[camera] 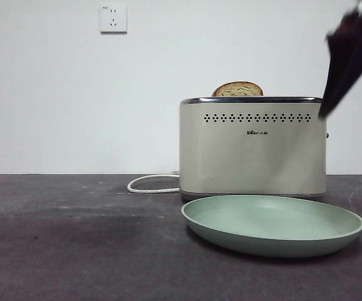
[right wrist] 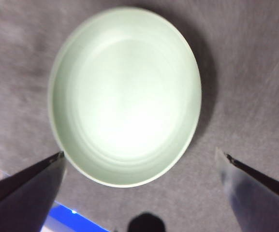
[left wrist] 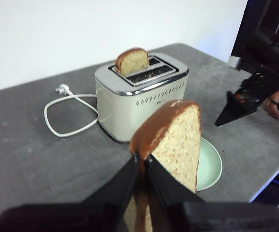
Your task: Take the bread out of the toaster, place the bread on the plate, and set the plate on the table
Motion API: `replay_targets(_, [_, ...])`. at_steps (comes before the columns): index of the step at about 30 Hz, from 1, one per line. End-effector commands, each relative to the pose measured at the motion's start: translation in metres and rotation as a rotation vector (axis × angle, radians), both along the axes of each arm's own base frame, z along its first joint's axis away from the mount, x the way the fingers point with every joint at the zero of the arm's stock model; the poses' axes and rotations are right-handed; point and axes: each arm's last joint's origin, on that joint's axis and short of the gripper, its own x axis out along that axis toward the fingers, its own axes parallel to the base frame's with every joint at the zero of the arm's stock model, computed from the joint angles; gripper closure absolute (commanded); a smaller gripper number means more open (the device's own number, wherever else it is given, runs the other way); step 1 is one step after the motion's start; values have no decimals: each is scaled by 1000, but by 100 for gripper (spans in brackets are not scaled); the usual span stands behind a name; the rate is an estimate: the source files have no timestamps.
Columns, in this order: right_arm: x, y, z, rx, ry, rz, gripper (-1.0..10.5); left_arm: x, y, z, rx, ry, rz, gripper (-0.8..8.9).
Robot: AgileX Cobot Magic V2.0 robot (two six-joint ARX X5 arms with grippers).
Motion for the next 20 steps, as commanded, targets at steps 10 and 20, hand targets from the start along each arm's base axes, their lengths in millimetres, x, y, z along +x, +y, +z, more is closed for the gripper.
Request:
replay_targets(10, [31, 6, -61, -20, 169, 31, 453, 0, -1, -1, -46, 36, -28, 819])
replay_targets(20, [40, 10, -75, -21, 164, 42, 637, 0, -1, -1, -49, 38, -26, 819])
